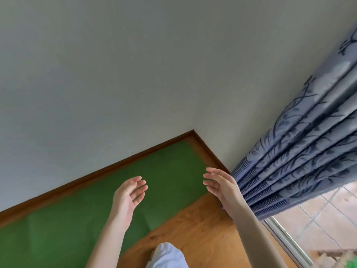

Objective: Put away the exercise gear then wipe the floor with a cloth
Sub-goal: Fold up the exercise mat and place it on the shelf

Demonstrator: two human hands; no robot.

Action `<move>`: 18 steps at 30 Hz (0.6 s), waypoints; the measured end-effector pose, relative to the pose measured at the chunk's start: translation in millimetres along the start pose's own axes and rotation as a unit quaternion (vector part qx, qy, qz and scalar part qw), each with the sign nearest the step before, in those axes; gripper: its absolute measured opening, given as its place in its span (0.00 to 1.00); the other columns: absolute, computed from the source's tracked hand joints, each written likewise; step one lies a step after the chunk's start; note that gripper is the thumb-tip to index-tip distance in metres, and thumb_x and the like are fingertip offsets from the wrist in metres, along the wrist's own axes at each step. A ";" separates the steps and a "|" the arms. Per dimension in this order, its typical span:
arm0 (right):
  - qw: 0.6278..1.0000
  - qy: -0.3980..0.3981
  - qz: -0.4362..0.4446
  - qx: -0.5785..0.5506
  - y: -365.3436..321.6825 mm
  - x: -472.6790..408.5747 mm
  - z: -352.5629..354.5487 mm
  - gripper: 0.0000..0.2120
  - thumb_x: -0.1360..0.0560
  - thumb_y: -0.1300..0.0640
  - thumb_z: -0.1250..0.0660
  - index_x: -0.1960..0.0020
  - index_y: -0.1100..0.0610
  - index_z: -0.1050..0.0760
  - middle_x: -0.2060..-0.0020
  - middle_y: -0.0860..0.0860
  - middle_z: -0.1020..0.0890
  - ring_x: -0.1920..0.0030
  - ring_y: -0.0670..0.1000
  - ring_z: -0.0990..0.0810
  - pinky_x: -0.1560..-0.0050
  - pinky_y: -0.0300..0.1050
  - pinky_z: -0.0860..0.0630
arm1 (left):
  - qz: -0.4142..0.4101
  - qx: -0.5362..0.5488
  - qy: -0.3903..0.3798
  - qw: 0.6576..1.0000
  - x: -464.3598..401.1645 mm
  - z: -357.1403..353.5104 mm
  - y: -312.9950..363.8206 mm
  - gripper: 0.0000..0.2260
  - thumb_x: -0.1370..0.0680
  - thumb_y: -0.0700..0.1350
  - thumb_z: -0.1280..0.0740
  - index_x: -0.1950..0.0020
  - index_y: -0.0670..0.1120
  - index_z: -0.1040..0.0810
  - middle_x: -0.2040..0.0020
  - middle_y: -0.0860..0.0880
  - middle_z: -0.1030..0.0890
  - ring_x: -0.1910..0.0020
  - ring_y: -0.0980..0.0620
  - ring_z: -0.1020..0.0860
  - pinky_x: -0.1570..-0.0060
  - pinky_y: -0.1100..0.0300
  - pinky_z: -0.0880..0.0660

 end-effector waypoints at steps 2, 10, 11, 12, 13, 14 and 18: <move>1.000 -0.014 -0.008 0.014 -2.7 -19.3 -9.4 0.10 0.22 0.66 0.41 0.48 0.59 0.22 0.58 0.54 0.17 0.59 0.51 0.19 0.58 0.41 0.24 | -0.002 0.004 0.014 1.000 -13.2 0.4 2.3 0.08 0.21 0.37 0.42 0.52 0.42 0.23 0.53 0.44 0.20 0.54 0.47 0.21 0.53 0.56 0.26; 0.997 -0.052 -0.062 -0.012 1.6 -91.6 -33.1 0.10 0.21 0.67 0.43 0.47 0.62 0.23 0.59 0.56 0.19 0.60 0.53 0.21 0.58 0.42 0.24 | 0.003 -0.001 0.049 0.999 -74.1 0.3 -1.2 0.07 0.21 0.38 0.41 0.51 0.42 0.23 0.54 0.44 0.20 0.54 0.47 0.21 0.53 0.55 0.26; 0.996 -0.051 -0.069 -0.016 3.8 -102.6 -34.2 0.10 0.21 0.67 0.43 0.47 0.63 0.23 0.59 0.56 0.19 0.60 0.53 0.21 0.58 0.43 0.24 | 0.003 -0.007 0.053 0.999 -82.9 0.0 -3.5 0.07 0.21 0.37 0.41 0.51 0.42 0.23 0.54 0.44 0.20 0.55 0.47 0.21 0.53 0.55 0.26; 0.996 -0.050 -0.078 -0.016 7.0 -113.7 -35.0 0.10 0.21 0.67 0.43 0.46 0.63 0.23 0.58 0.56 0.19 0.59 0.53 0.21 0.57 0.43 0.24 | 0.003 -0.014 0.058 0.998 -90.8 -0.1 -6.0 0.08 0.21 0.37 0.41 0.51 0.42 0.23 0.55 0.44 0.20 0.55 0.47 0.21 0.53 0.56 0.26; 0.995 -0.049 -0.090 -0.015 10.6 -123.7 -35.7 0.10 0.21 0.67 0.43 0.46 0.63 0.24 0.58 0.56 0.19 0.59 0.53 0.21 0.57 0.43 0.25 | 0.006 -0.020 0.064 0.998 -97.4 -0.2 -8.4 0.08 0.21 0.37 0.42 0.51 0.42 0.23 0.55 0.44 0.20 0.55 0.47 0.21 0.53 0.56 0.25; 0.993 -0.049 -0.103 -0.011 14.3 -134.1 -36.6 0.11 0.21 0.67 0.43 0.46 0.63 0.24 0.58 0.56 0.19 0.59 0.53 0.21 0.56 0.43 0.25 | 0.009 -0.023 0.072 0.997 -103.2 -0.3 -10.7 0.08 0.21 0.36 0.42 0.51 0.42 0.23 0.55 0.44 0.19 0.55 0.47 0.21 0.53 0.56 0.25; 0.986 -0.064 -0.151 0.018 25.1 -183.3 -48.5 0.11 0.21 0.67 0.44 0.49 0.61 0.23 0.59 0.56 0.20 0.60 0.52 0.22 0.57 0.43 0.25 | 0.015 -0.023 0.110 0.994 -133.5 0.7 -23.0 0.09 0.21 0.35 0.42 0.50 0.42 0.23 0.55 0.44 0.19 0.56 0.47 0.21 0.54 0.56 0.26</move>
Point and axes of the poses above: each hand's wrist, its own x-axis away from the middle knuckle, its own z-axis out of the back of the hand, y = z × x, the point moved 3 cm from there along -x, towards the middle knuckle
